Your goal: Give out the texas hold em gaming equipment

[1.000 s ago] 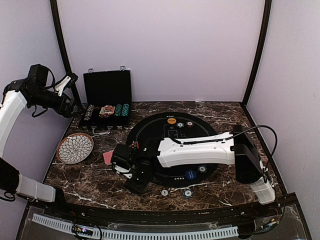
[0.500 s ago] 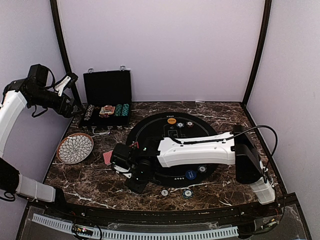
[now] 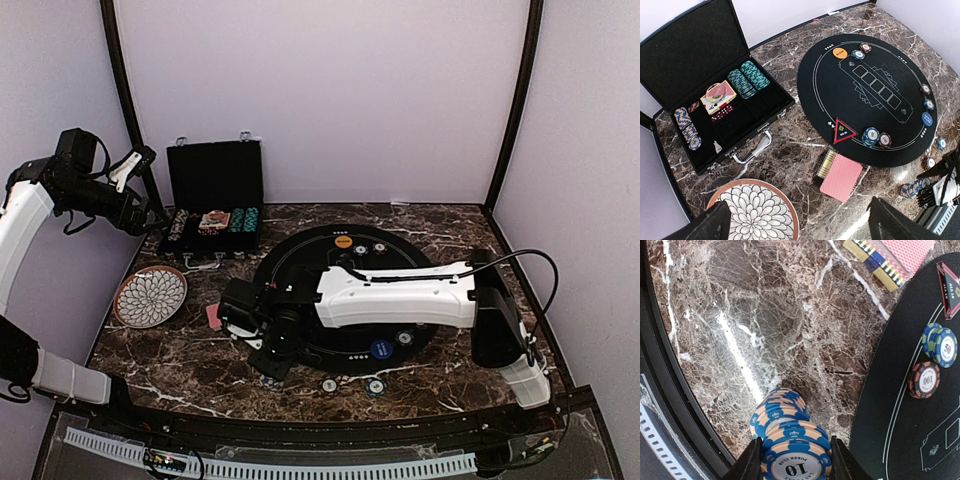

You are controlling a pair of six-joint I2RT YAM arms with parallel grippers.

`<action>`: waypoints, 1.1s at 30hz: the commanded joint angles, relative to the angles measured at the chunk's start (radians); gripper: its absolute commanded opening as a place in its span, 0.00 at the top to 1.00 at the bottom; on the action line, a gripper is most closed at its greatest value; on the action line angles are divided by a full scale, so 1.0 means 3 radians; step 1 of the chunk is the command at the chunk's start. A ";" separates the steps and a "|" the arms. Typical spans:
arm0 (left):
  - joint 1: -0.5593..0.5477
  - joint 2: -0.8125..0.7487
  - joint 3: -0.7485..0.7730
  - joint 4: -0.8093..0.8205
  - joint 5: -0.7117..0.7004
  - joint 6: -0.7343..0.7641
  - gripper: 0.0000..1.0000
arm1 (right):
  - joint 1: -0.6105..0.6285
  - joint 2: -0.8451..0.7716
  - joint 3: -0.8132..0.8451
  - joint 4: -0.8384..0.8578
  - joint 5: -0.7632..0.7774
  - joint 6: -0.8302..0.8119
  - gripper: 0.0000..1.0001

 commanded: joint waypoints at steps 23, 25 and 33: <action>-0.0016 -0.0057 0.0021 -0.0056 0.0038 0.0042 0.01 | -0.1697 -0.0205 0.0187 -0.0088 0.0647 0.0073 0.94; -0.0016 -0.0052 0.0019 -0.0053 0.0048 0.0041 0.01 | -0.1851 -0.0081 0.0299 -0.0043 0.0649 0.0079 0.94; -0.0019 -0.0038 -0.0004 -0.0023 0.0065 0.0032 0.01 | -0.2091 0.0647 0.1181 -0.0023 0.0480 0.0077 0.94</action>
